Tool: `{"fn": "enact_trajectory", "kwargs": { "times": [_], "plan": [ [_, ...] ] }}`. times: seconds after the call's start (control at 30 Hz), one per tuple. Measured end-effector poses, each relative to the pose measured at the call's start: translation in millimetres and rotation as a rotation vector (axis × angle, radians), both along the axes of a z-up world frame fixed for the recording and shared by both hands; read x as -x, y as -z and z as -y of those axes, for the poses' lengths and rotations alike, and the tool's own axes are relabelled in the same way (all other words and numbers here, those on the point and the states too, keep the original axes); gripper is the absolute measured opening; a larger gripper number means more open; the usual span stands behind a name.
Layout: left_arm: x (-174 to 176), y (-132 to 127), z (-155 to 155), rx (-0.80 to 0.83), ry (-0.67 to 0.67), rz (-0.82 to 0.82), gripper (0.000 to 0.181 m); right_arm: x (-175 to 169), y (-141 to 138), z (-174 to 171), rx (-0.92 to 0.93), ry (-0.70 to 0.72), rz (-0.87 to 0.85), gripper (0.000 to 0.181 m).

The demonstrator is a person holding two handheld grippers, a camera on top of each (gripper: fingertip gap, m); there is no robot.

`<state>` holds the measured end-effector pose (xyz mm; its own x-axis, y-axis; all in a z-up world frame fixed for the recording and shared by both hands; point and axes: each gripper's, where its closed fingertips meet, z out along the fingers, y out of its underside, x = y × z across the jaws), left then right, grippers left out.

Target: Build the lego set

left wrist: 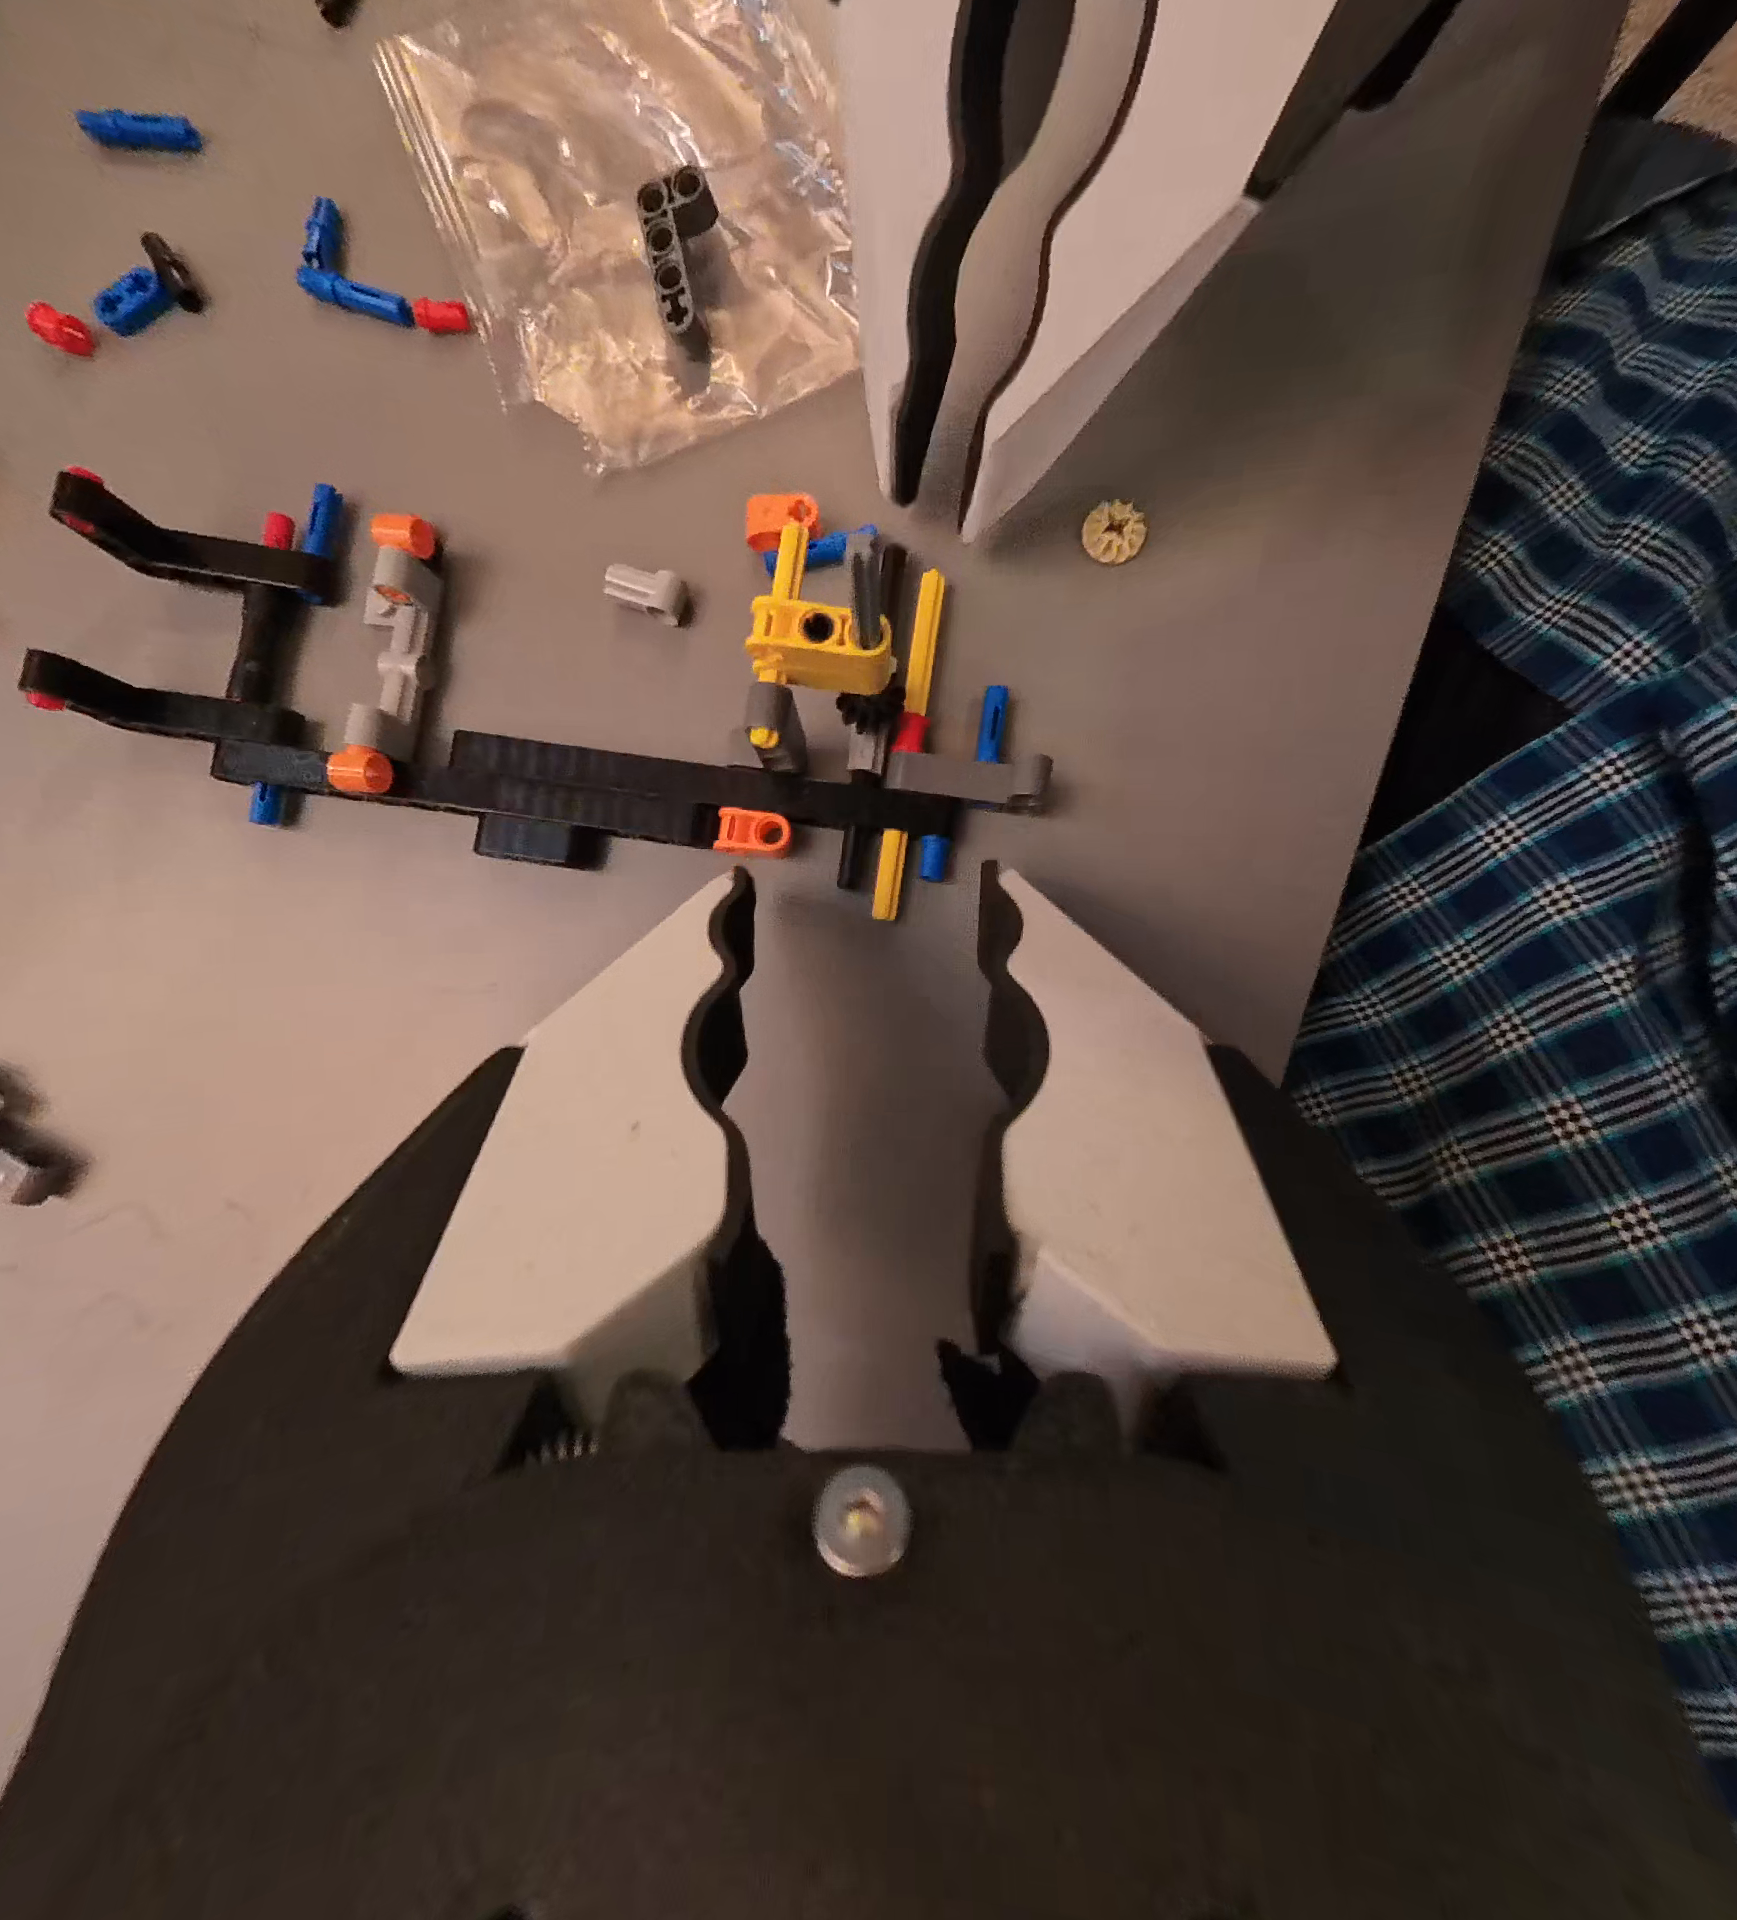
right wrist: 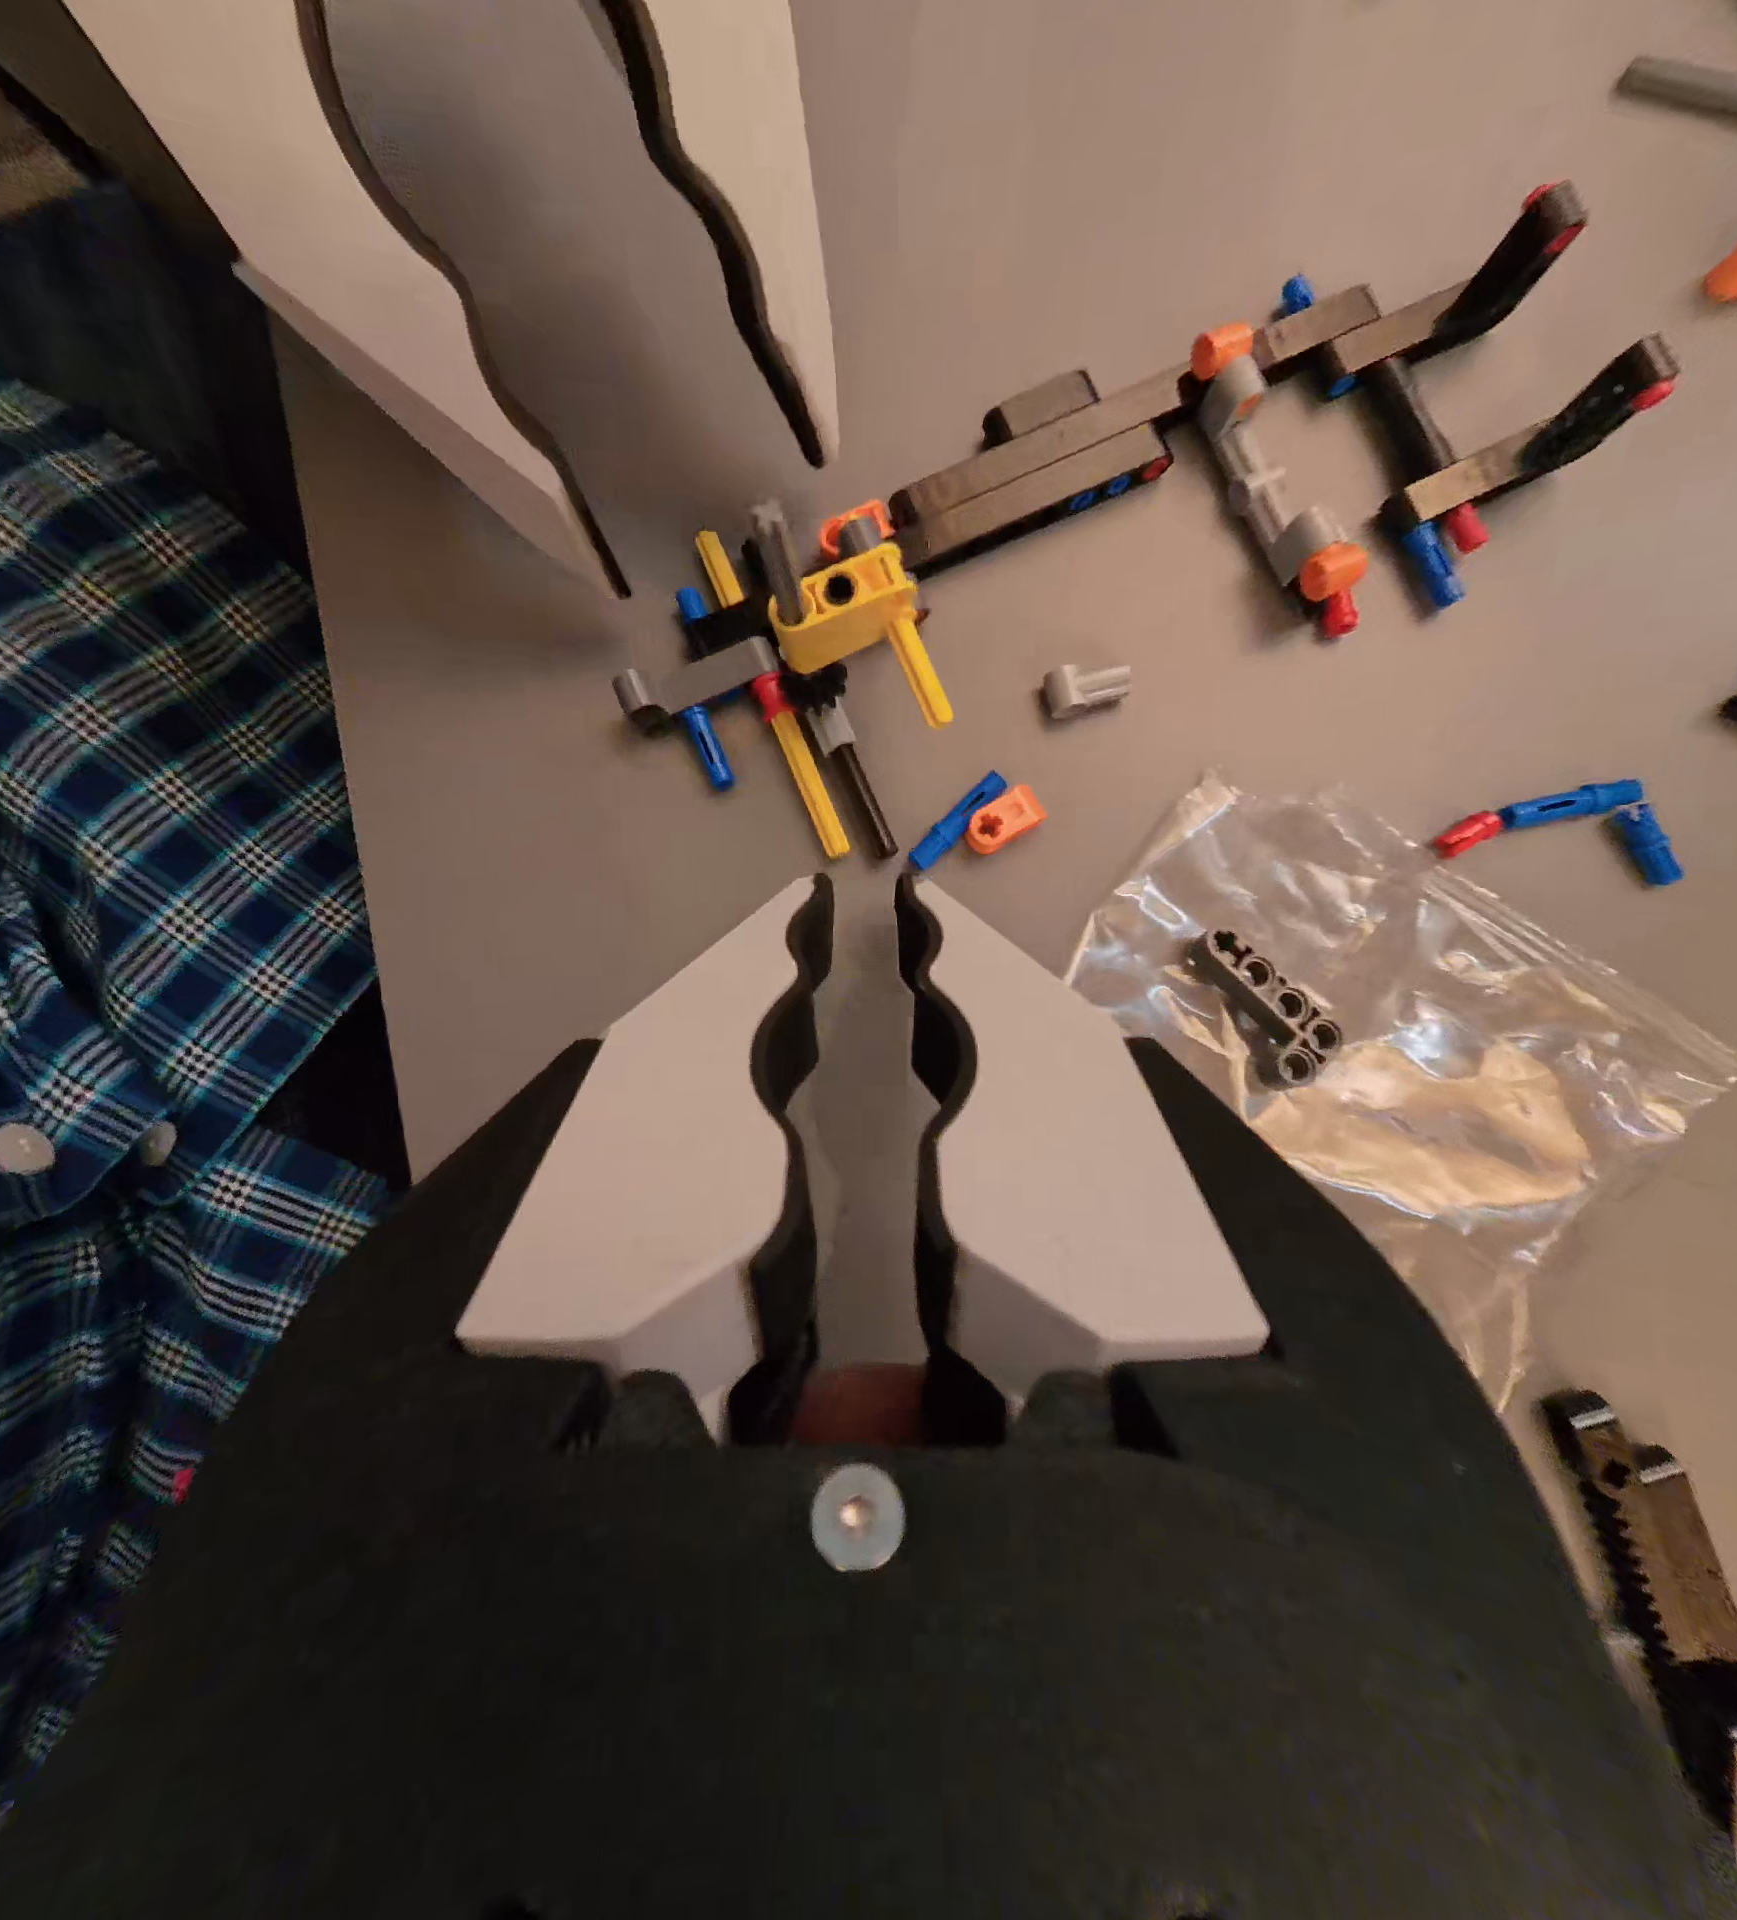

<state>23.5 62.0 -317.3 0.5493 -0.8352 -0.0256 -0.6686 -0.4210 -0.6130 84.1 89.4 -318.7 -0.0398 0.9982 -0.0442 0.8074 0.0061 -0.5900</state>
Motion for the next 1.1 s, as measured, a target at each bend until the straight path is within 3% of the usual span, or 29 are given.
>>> {"fn": "enact_trajectory", "kwargs": {
  "times": [0.17, 0.43, 0.63, 0.8, 1.1],
  "plan": [
    [0, 4, -1, 0.024, -0.010, -0.005, 0.046, 13, 6, 10, 0.012, -0.039, -0.011, 0.006],
    [35, 0, -6, 0.065, -0.041, -0.019, 0.059, 41, 2, 23, 0.046, -0.103, -0.043, 0.006],
    [41, -6, -2, 0.100, -0.072, 0.042, 0.070, 33, -3, 8, 0.042, -0.123, -0.029, 0.014],
    [37, 7, -3, 0.146, -0.027, 0.019, 0.070, 45, 6, 18, 0.034, -0.149, -0.025, 0.012],
    [48, 7, -8, 0.171, 0.115, 0.003, 0.069, 59, 6, 23, 0.042, -0.134, -0.031, 0.011]
  ]
}}
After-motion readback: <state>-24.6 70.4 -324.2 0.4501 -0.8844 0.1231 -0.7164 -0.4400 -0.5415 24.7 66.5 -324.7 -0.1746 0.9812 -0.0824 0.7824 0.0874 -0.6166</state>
